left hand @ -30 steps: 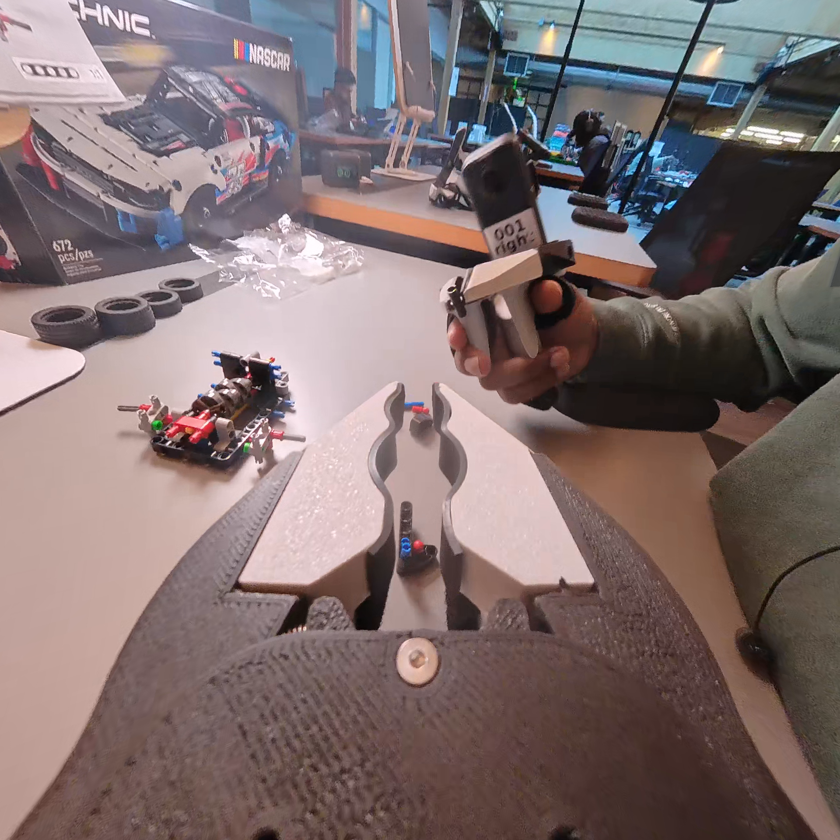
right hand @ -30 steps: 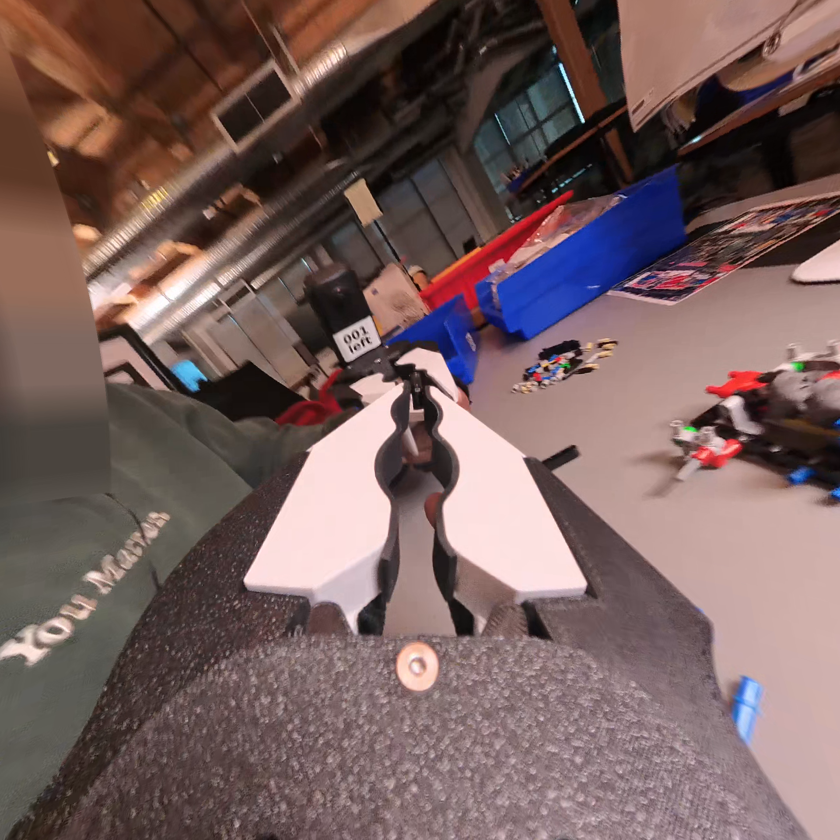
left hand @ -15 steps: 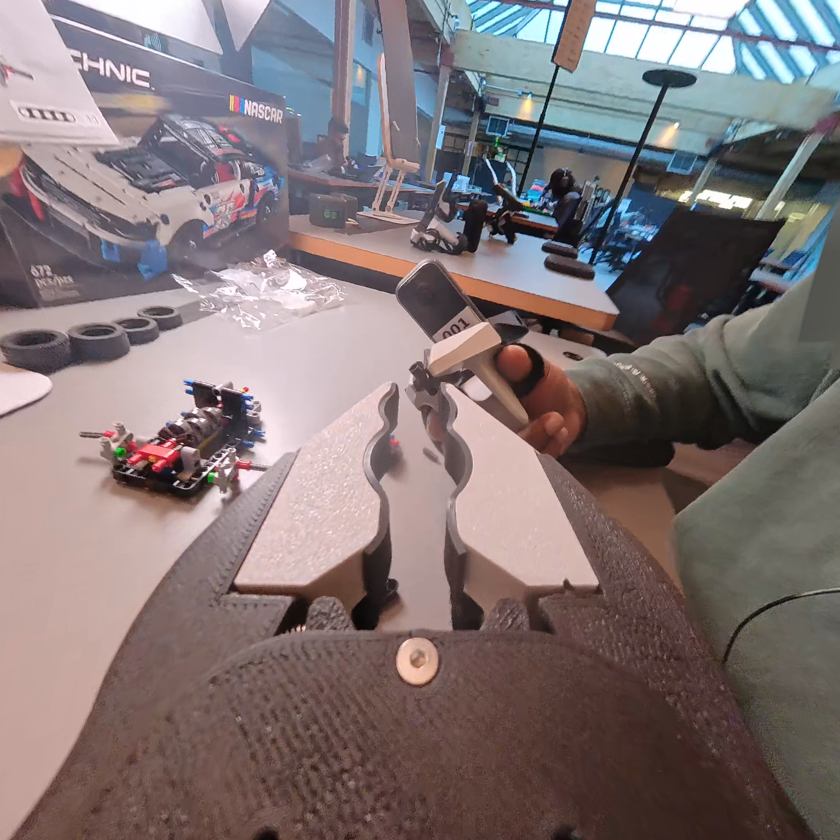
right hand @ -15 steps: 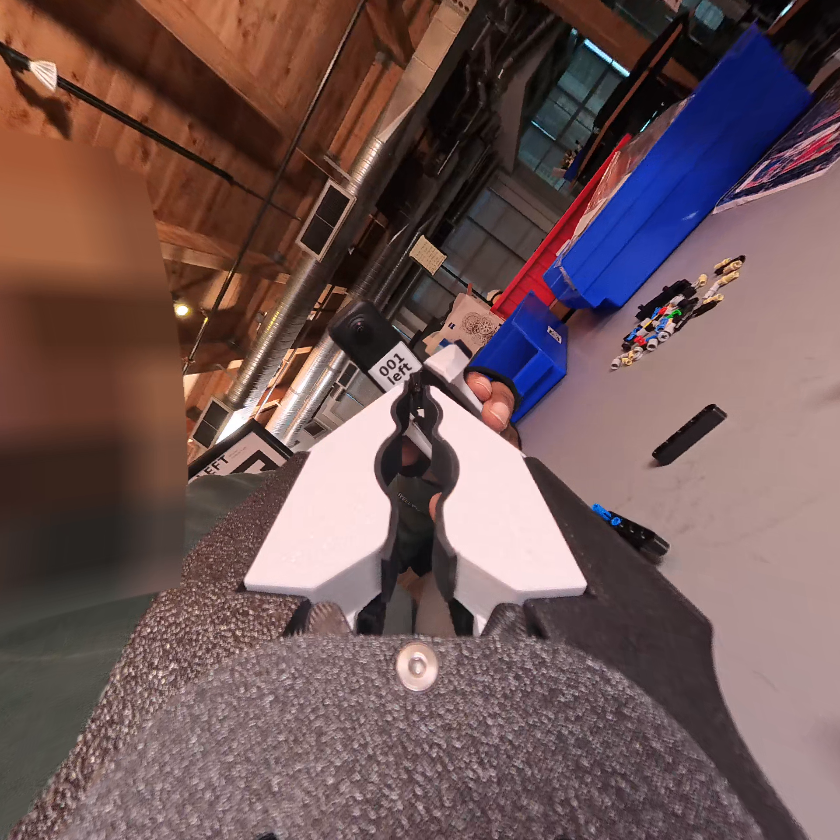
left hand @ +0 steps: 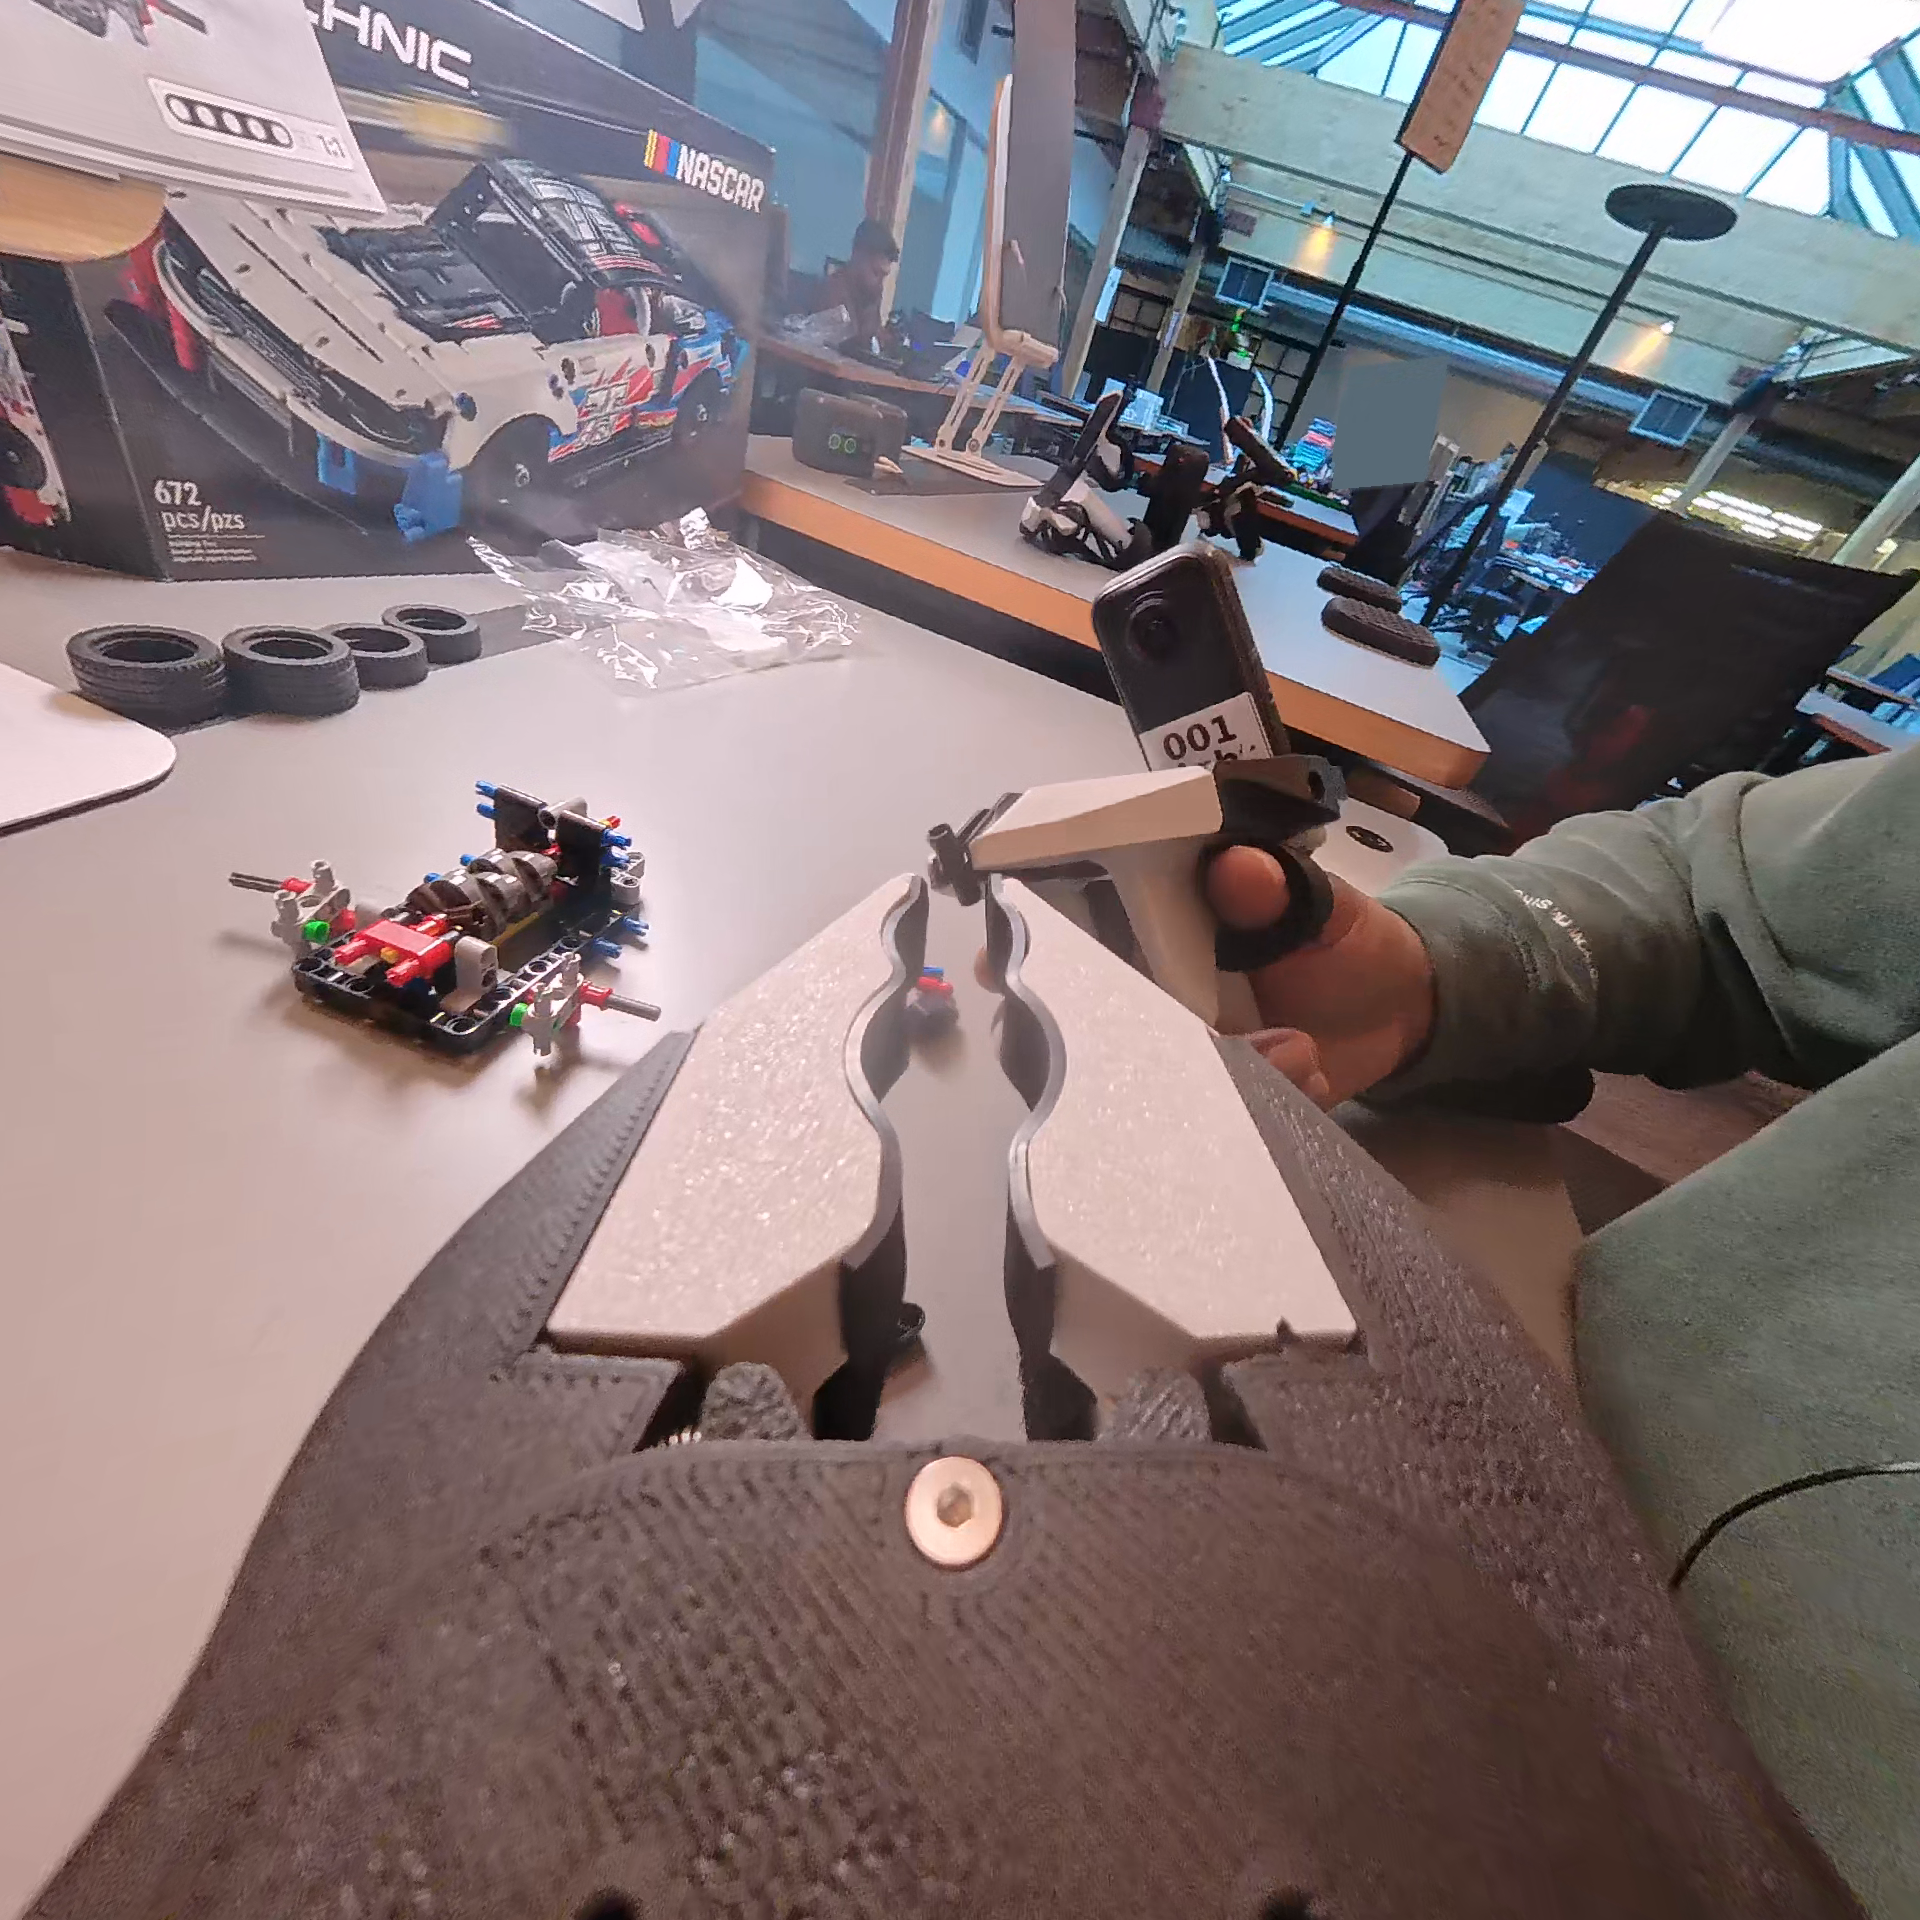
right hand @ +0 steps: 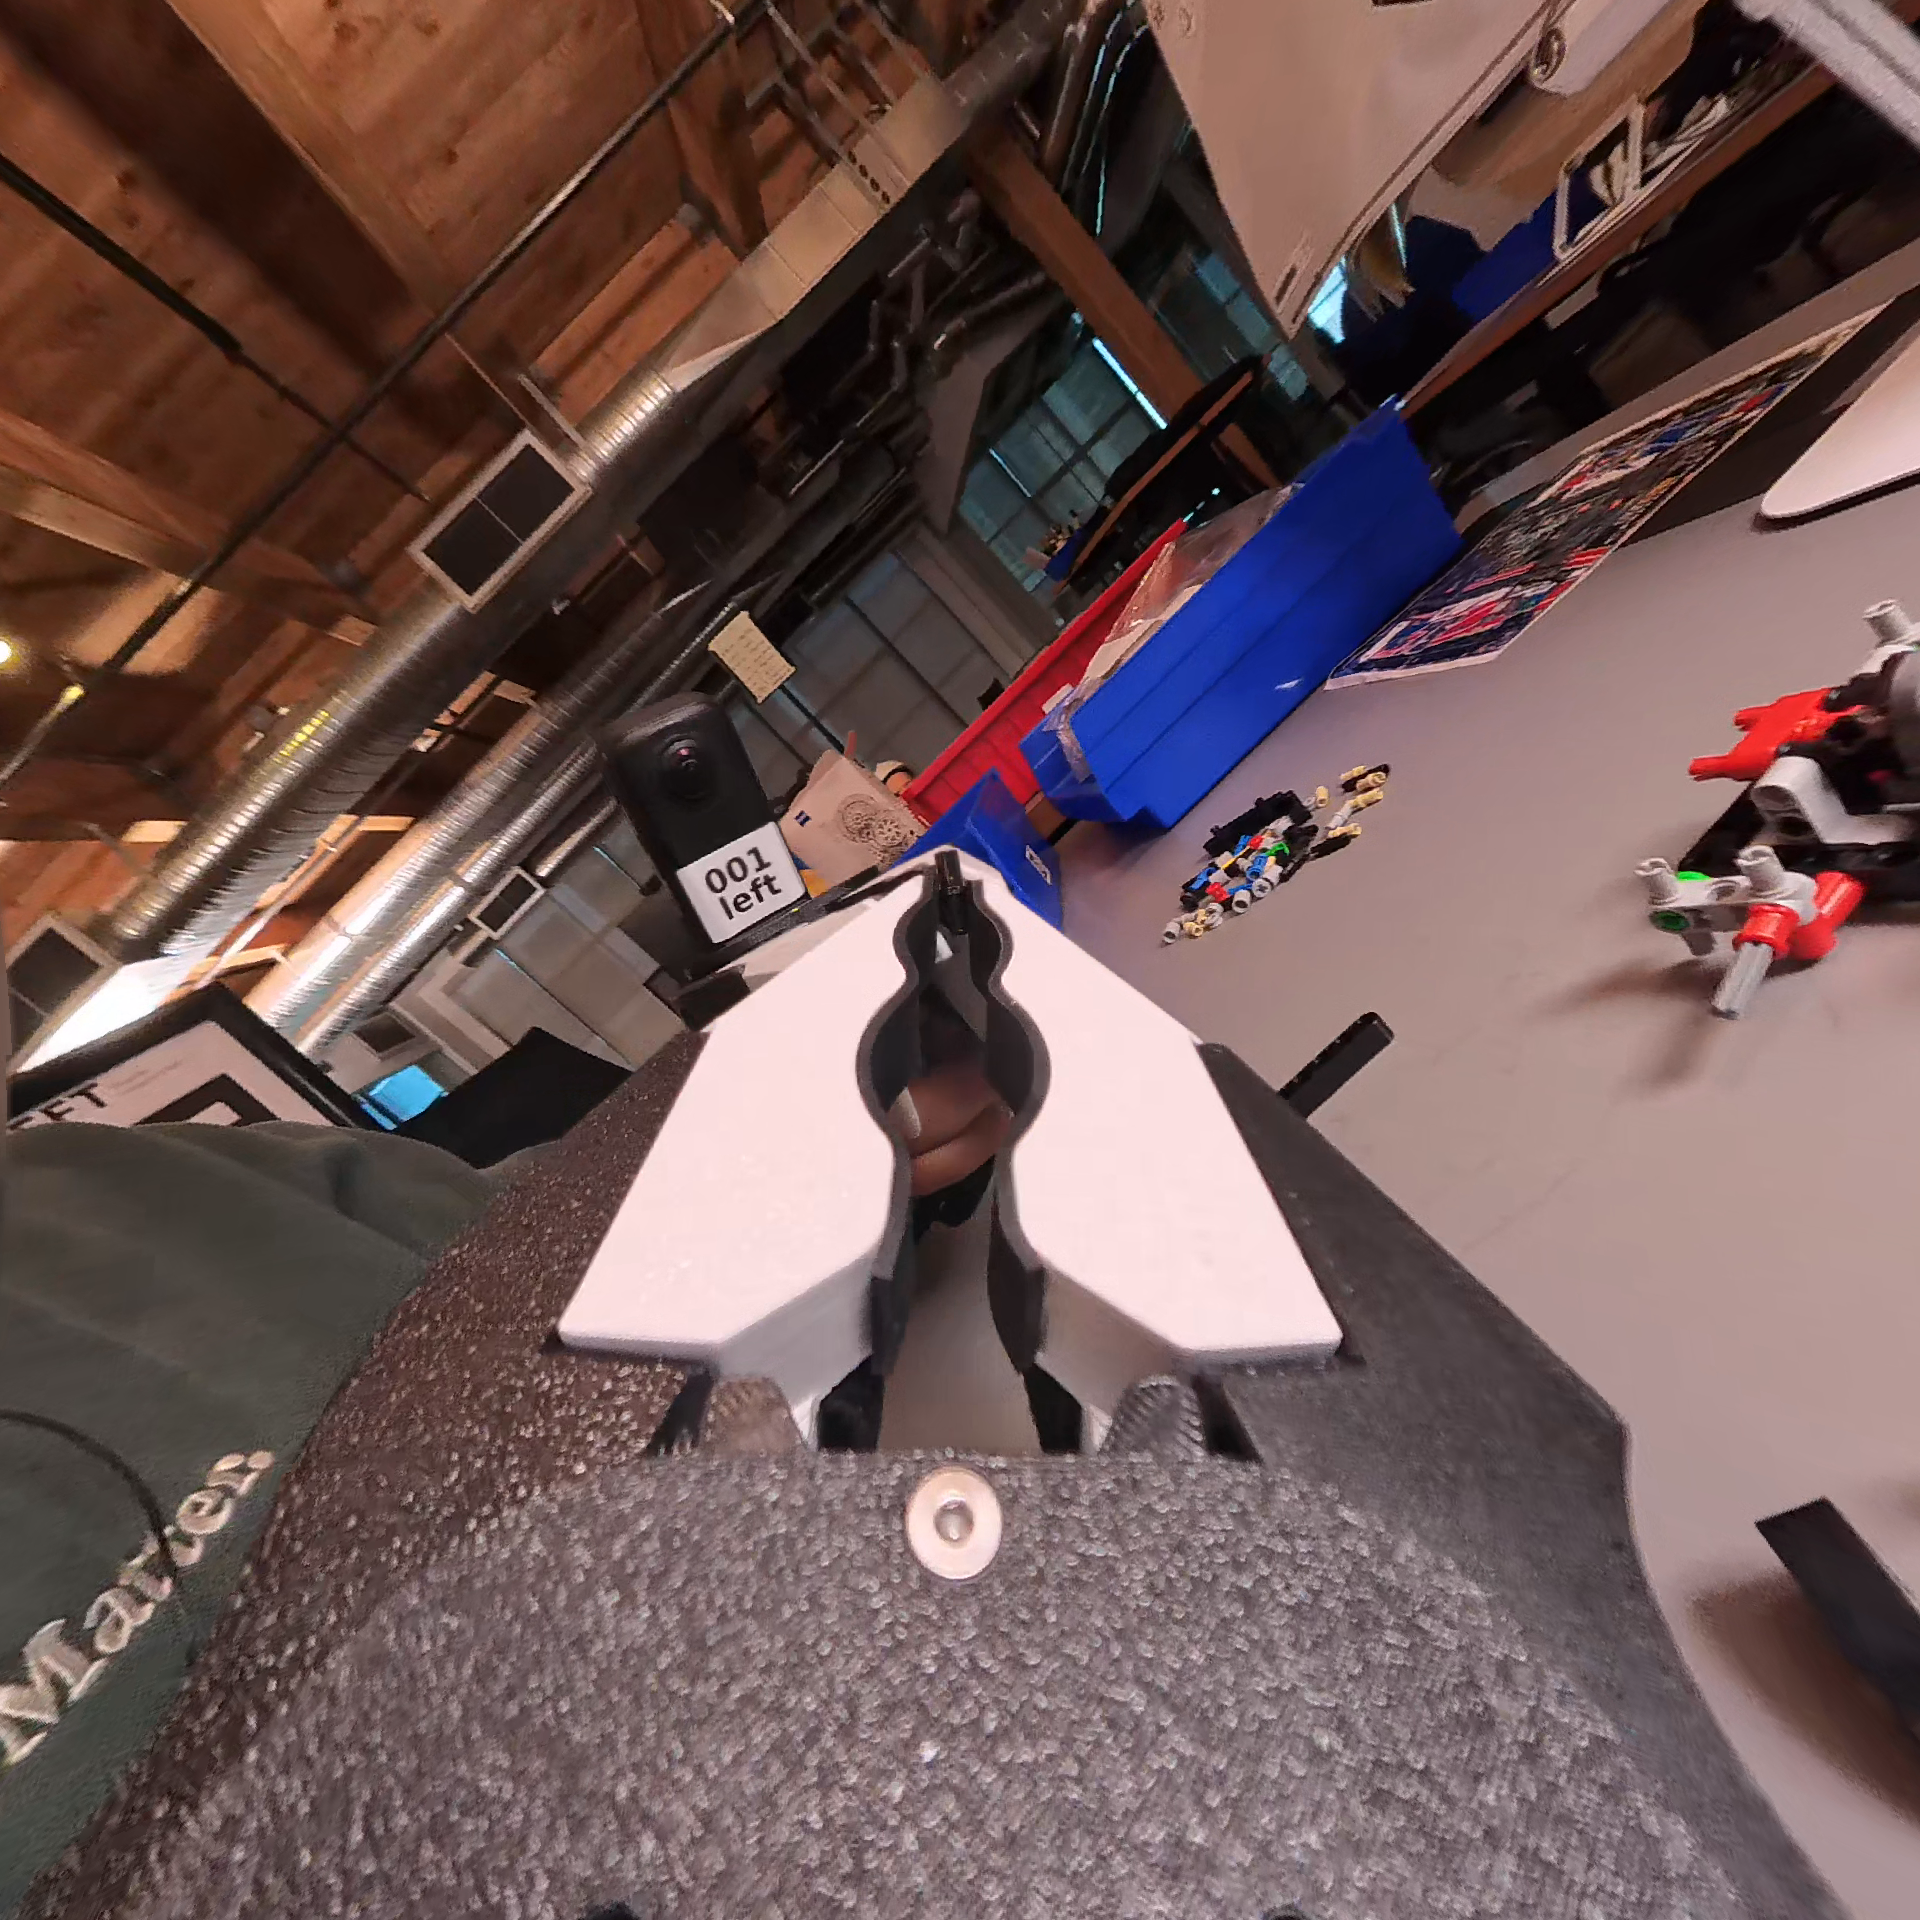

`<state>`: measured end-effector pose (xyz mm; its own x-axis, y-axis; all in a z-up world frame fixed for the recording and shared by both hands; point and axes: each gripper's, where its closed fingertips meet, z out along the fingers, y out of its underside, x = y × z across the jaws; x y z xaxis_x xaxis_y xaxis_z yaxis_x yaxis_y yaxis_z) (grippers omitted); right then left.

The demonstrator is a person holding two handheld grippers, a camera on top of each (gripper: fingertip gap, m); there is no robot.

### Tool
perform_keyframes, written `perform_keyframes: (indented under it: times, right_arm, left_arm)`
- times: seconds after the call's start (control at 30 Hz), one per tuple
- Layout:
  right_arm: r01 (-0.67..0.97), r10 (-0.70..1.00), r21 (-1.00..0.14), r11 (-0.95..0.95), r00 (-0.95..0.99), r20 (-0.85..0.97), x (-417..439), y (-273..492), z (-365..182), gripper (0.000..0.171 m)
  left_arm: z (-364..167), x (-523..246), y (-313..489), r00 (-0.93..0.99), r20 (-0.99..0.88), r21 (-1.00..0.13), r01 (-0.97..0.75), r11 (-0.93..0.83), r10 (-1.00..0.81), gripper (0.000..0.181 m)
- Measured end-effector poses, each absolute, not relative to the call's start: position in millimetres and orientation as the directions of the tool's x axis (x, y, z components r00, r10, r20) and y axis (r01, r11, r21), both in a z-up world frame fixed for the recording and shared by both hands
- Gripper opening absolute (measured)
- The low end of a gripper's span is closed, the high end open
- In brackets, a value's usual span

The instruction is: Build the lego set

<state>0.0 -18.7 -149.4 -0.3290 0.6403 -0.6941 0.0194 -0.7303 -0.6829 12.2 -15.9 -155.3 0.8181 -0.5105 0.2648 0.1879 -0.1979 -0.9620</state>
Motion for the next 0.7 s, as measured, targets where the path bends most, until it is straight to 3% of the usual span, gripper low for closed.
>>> perform_keyframes:
  times: [0.23, 0.6, 0.7]
  right_arm:
    - [-0.013, 0.701, -0.727, -0.686, -0.279, -0.657, -2, -18, -152, 0.003]
    - [0.079, 0.768, -0.812, -0.578, -0.284, -0.574, 1, -23, -156, 0.0]
    - [0.14, 0.822, -0.869, -0.474, -0.283, -0.494, 3, -24, -161, 0.016]
  left_arm:
    - [-157, 10, -14, 0.847, 0.22, -0.972, 0.148, -0.184, -0.484, 0.006]
    - [-161, 2, -21, 0.867, -0.047, -0.981, -0.133, -0.139, -0.497, 0.002]
    - [-165, 3, -23, 0.849, -0.078, -0.97, -0.186, -0.158, -0.522, 0.002]
